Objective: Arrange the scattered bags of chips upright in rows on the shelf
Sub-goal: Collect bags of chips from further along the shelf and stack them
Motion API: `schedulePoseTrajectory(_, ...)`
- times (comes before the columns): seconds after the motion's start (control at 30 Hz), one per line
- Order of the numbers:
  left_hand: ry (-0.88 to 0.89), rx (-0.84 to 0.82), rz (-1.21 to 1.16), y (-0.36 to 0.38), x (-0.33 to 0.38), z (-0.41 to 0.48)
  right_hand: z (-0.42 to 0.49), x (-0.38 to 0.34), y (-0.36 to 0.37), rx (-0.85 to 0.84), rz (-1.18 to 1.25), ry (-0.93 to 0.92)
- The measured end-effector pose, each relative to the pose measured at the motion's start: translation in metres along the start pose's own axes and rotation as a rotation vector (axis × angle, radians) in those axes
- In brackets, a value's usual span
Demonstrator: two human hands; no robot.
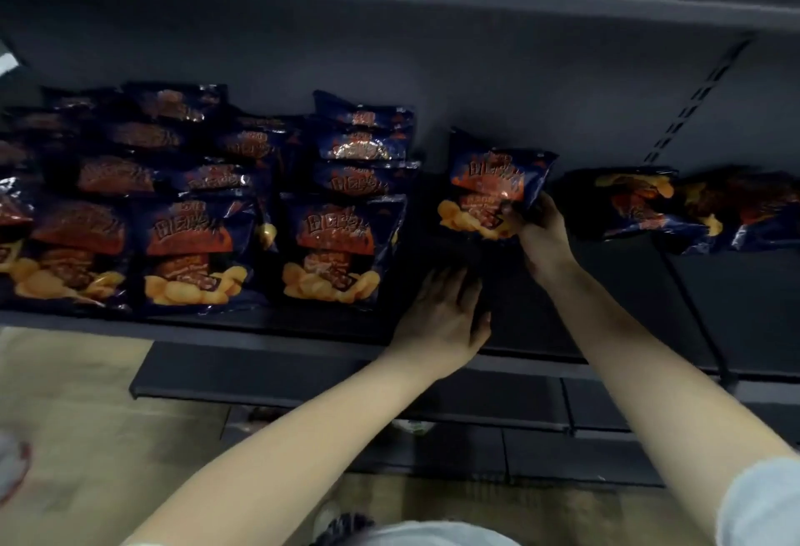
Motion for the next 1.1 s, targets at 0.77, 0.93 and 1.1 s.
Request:
schedulePoseTrajectory(0.77,-0.077,0.018,-0.048,-0.002,-0.002,-0.002,0.031,-0.009,0.027,0.087,-0.251,-0.191)
schedulePoseTrajectory(0.93,-0.092,-0.017,-0.067,0.005,-0.006,-0.001,0.010,-0.011,0.021,0.121,-0.407,-0.288)
schedulePoseTrajectory(1.1,-0.097,-0.021,-0.075,0.002,-0.006,0.000,-0.031,-0.019,0.034,-0.045,-0.684,-0.397)
Point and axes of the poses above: each hand's wrist, its own z-axis towards the middle knuckle, its own y-axis out of the palm, x = y × z, the point moved 7 cm from there along z, towards the middle knuckle, and after that the axes turned 3 degrees about -x, right-handed, at the moved point
